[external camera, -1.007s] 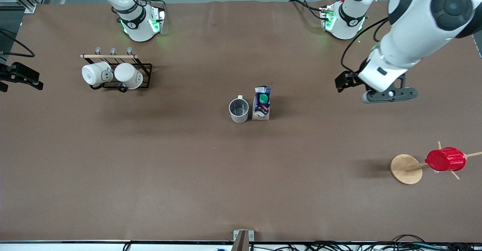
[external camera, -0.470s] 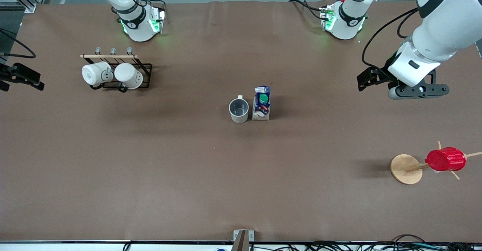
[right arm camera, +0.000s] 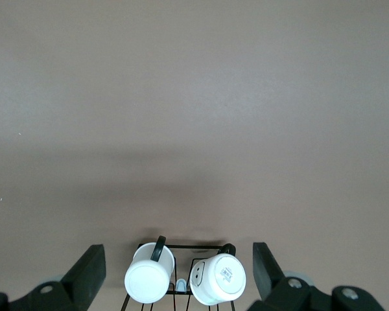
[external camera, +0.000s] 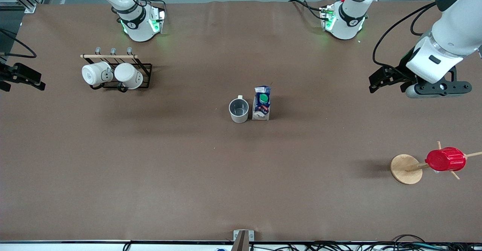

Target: Place cup and milk on table

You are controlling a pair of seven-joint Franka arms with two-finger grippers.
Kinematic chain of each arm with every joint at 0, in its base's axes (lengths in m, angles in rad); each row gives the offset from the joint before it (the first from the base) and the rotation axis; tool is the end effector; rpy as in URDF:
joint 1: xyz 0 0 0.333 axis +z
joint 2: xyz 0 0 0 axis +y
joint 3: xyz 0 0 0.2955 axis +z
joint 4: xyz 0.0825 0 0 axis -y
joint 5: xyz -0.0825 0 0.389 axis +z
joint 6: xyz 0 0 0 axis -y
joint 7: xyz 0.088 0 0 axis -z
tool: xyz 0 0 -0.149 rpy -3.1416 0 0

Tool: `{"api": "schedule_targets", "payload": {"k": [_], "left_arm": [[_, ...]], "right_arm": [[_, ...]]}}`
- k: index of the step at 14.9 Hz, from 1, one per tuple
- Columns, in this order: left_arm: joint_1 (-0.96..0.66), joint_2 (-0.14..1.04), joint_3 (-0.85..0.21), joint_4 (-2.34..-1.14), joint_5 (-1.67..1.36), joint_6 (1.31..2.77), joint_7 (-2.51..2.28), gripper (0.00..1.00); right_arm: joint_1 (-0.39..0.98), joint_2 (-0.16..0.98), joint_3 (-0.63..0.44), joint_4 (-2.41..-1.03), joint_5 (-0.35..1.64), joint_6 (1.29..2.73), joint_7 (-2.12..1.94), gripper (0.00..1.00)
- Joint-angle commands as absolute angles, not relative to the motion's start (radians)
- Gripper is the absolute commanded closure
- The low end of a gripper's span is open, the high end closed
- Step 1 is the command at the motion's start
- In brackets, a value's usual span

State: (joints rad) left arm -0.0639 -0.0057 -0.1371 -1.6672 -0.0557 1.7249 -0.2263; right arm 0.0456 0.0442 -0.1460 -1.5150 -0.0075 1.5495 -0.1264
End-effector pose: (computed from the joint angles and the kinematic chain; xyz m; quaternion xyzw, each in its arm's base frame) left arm 0.5599 -0.1218 0.5329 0.9990 0.0160 0.0252 0.0333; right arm 0.5671 -0.0567 0.5620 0.9999 0.0130 -0.0054 0.0064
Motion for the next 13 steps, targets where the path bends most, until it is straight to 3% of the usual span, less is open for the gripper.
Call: {"api": "schedule_targets", "payload": {"k": [1,4,7,13], "left_arm": [[-0.080,0.023,-0.129,-1.594,-0.038,1.710,-0.219,0.00],[-0.127,0.028,-0.052,-1.563,-0.038,1.686,-0.216,0.00],[-0.121,0.014,-0.038,-1.575,-0.041,1.617,-0.186,0.01],[-0.120,-0.012,-0.037,-1.618,-0.038,1.617,-0.170,0.03]], "right_arm": [[0.038,0.035,-0.140,-1.526,0.012,1.548,-0.110,0.00],[0.038,0.035,-0.140,-1.526,0.014,1.546,-0.110,0.00],[0.038,0.035,-0.140,-1.526,0.012,1.546,-0.110,0.00],[0.038,0.035,-0.140,-1.526,0.012,1.546,-0.110,0.00]]}}
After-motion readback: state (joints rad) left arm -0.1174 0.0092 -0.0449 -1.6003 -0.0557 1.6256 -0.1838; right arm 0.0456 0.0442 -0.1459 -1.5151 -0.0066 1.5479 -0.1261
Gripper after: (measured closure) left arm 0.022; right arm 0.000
